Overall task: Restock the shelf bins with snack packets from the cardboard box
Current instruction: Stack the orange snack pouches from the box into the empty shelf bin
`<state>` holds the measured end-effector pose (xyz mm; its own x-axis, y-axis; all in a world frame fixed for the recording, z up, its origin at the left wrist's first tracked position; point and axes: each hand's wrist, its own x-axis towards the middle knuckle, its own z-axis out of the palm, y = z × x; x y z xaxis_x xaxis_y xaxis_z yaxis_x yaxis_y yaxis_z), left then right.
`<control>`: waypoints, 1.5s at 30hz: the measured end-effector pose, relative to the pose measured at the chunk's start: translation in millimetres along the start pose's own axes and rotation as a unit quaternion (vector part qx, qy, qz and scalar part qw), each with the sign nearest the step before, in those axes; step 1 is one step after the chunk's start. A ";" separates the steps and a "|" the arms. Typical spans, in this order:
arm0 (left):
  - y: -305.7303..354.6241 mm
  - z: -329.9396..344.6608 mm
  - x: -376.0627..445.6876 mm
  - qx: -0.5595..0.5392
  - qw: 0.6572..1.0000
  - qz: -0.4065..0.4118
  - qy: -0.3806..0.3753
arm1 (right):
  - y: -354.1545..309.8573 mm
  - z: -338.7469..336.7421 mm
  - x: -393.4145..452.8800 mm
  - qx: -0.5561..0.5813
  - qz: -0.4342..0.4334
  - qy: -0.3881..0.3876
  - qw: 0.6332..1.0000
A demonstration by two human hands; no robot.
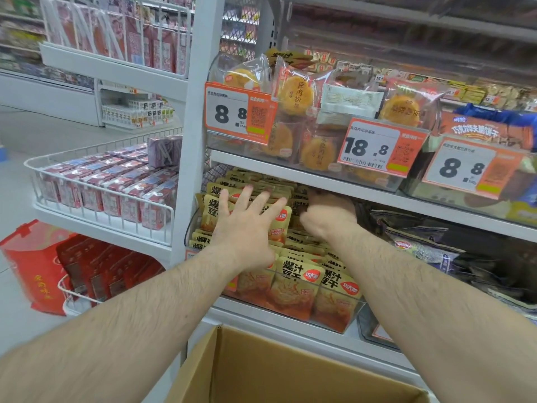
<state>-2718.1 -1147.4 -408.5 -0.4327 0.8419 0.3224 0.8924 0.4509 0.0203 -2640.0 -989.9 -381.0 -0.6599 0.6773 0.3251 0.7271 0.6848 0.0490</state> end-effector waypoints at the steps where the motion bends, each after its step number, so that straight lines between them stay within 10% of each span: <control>1: 2.4 -1.6 -1.3 0.011 1.000 0.004 0.005 | 1.7 -1.0 -4.1 0.004 0.000 0.001 1.000; 12: 145.4 -7.7 -14.6 -0.026 0.986 0.161 0.013 | 136.9 -8.1 -158.4 0.060 -0.047 0.274 0.959; 23: 238.7 41.8 26.3 0.006 0.991 0.117 -0.060 | 214.7 30.4 -131.9 0.022 0.018 -0.086 0.996; 27: 245.8 52.8 21.4 0.015 0.995 0.098 0.003 | 223.9 22.3 -127.0 0.058 -0.010 -0.075 0.995; 31: 263.8 70.4 -1.1 -0.013 0.988 0.148 0.042 | 272.4 12.6 -113.6 0.110 0.142 -0.040 0.983; 35: 274.4 80.2 -7.3 -0.020 0.991 0.135 0.006 | 291.0 39.8 -105.2 0.062 0.206 -0.239 0.947; 40: 273.4 81.4 -6.4 -0.037 0.991 0.129 -0.002 | 285.4 34.5 -78.3 0.176 0.140 -0.300 0.927; 43: 274.2 81.9 -7.3 -0.039 0.991 0.126 0.000 | 275.9 43.0 -55.7 0.514 0.236 -0.260 0.783; 45: 273.4 80.9 -7.4 -0.039 0.991 0.129 -0.006 | 267.7 52.6 -53.6 0.292 0.133 -0.244 0.915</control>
<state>-2481.4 -1006.4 -481.9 -0.1896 0.9300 0.3147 0.9805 0.1962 0.0109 -2420.0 -828.8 -435.0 -0.5836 0.7831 -0.2148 0.7433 0.4086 -0.5298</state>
